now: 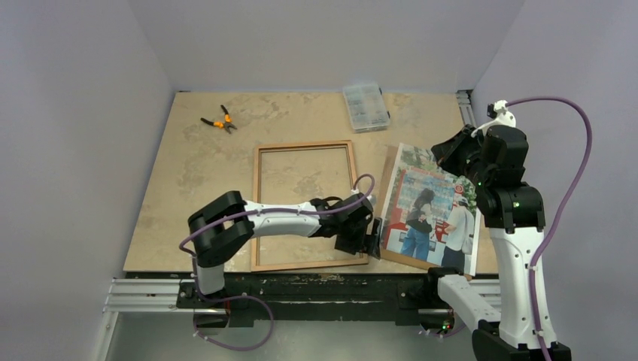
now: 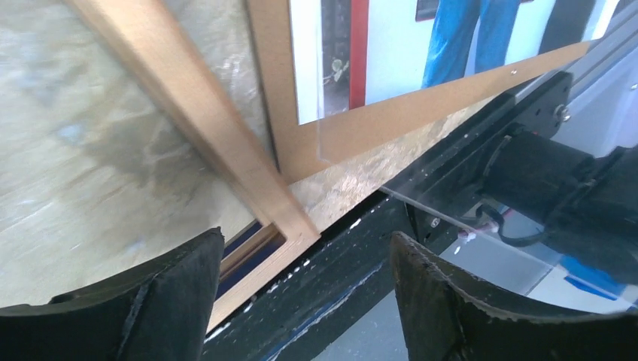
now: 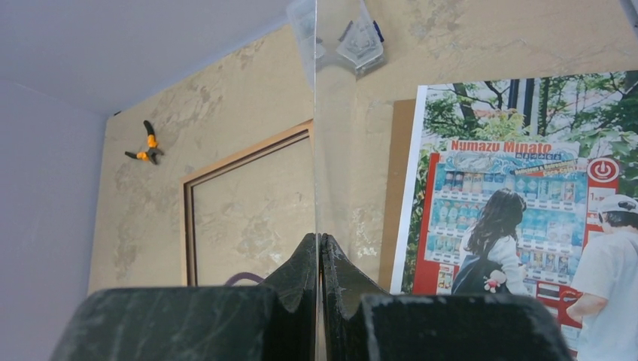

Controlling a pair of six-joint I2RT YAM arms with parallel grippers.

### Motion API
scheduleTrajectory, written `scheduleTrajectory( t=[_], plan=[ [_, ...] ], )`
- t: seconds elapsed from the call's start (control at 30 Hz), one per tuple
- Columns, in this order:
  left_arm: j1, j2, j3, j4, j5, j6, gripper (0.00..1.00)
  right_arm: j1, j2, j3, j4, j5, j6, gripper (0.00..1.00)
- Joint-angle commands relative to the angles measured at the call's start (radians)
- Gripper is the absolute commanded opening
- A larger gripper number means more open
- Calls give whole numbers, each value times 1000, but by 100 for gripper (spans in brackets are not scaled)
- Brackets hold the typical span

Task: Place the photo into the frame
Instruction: Adjust the photo frame at the center of the board.

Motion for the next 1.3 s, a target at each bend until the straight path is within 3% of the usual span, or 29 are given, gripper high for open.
scheduleTrajectory(
  t=[0.0,0.2,0.4,0.57,0.73,0.8,0.93,1.13,1.27],
  plan=[
    [70,-162,-75,49,-26,17,80,1,3,14,35,-46,-9,0],
    [210,-367,-275,133,-17,21,81,0,19,-10,59,-162,2,0],
    [403,-625,-499,56,-56,41,82,0,32,-59,104,-264,20,0],
    [534,-929,-584,-232,-226,84,79,1,37,-148,170,-351,68,0],
    [557,-1129,-551,-581,-505,63,75,2,40,-249,249,-439,136,0],
    [560,-1154,-541,-675,-585,37,74,4,41,-294,286,-470,167,0],
    [570,-1108,-546,-716,-595,39,72,19,45,-355,361,-516,233,0],
    [586,-943,-571,-580,-498,88,66,33,45,-406,448,-587,317,0],
    [606,-868,-599,-468,-423,125,55,32,45,-422,481,-610,345,0]
  ],
)
